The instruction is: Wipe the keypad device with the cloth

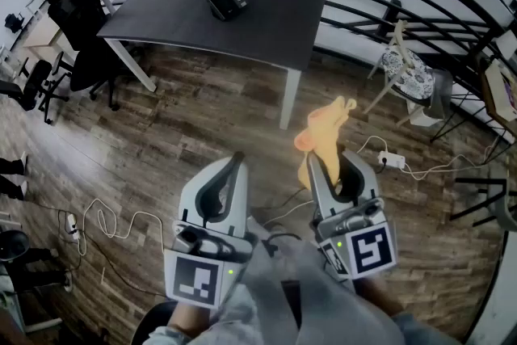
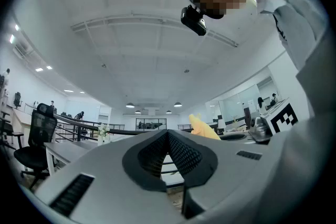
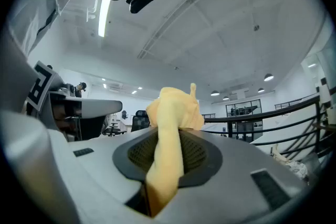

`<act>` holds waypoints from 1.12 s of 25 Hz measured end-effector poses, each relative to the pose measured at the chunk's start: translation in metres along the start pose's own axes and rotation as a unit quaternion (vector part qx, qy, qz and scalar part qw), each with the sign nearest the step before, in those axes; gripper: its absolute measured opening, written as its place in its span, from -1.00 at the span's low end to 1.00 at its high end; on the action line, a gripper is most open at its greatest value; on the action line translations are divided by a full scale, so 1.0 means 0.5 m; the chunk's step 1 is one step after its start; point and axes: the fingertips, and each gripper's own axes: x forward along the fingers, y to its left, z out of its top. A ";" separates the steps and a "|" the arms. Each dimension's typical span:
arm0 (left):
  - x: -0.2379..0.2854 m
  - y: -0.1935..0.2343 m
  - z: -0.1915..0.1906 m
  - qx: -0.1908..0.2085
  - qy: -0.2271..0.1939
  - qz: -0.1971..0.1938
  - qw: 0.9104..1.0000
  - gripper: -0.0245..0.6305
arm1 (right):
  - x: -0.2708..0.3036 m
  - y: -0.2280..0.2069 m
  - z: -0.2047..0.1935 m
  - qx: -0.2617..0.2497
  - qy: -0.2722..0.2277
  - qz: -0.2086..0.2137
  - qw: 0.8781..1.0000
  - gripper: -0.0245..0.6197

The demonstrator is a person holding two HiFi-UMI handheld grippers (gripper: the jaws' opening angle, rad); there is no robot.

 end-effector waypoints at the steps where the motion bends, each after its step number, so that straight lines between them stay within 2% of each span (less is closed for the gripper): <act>1: 0.000 -0.001 -0.001 0.000 0.000 0.000 1.000 -0.88 | 0.000 0.000 -0.001 0.000 0.000 0.000 1.000 -0.61; 21: 0.008 -0.030 -0.008 -0.004 -0.003 -0.013 1.000 -0.88 | -0.022 -0.015 -0.008 0.000 0.000 -0.012 1.000 -0.61; 28: 0.024 -0.013 -0.011 -0.001 0.001 -0.020 1.000 -0.88 | -0.005 -0.023 -0.009 0.010 0.002 -0.019 1.000 -0.61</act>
